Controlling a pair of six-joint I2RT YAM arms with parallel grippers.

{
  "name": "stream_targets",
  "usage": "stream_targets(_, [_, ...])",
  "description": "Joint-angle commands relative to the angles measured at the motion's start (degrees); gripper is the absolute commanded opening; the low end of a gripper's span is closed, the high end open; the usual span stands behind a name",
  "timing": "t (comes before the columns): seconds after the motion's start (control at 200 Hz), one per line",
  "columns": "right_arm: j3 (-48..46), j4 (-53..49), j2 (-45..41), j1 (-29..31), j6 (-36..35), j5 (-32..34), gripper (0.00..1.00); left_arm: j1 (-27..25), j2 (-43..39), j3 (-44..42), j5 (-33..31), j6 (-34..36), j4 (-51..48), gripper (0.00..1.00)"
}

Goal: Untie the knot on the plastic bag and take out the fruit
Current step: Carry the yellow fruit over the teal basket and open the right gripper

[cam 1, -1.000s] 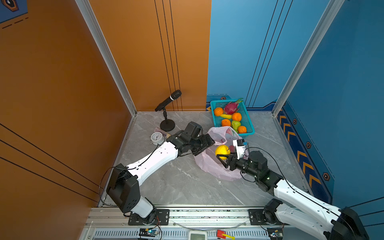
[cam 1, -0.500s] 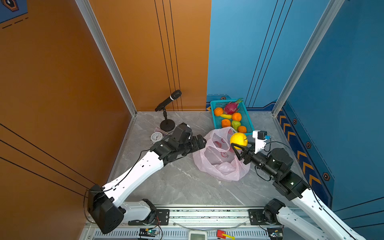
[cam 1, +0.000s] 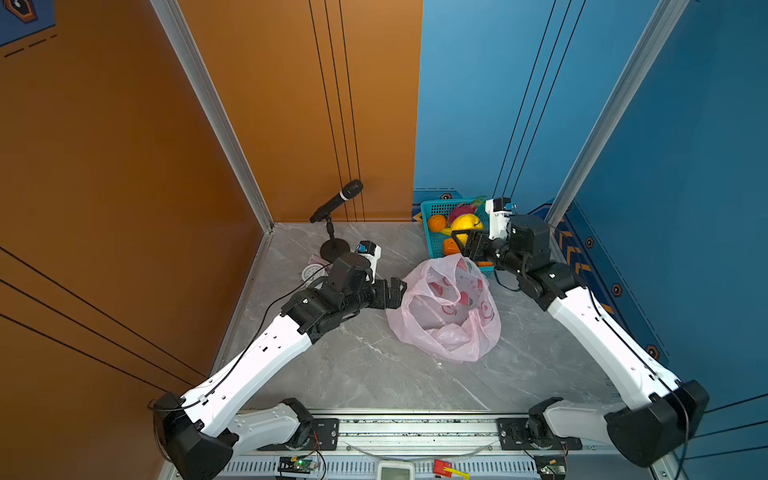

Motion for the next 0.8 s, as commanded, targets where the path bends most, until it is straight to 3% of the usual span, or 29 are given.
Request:
stream_targets(0.0, [5.49,-4.11,6.01,-1.55,1.92,-3.23,0.53,-0.39,1.44,1.57,2.03,8.80,1.28,0.98])
stream_targets(0.26, [19.33,-4.18,24.11,-5.86,4.51,-6.53,0.50,0.45,10.60,9.34,4.14,16.72,2.24,0.97])
stream_targets(0.606, [37.61,-8.13,45.49,-8.60,4.47,-8.50,0.50,5.65,27.74,25.06,13.10,11.19,8.50,0.97])
stream_targets(0.796, [42.40,-10.79,52.21,-9.65,3.86,-8.35,0.50,6.27,43.14,38.90,18.29,6.53,10.01,0.97])
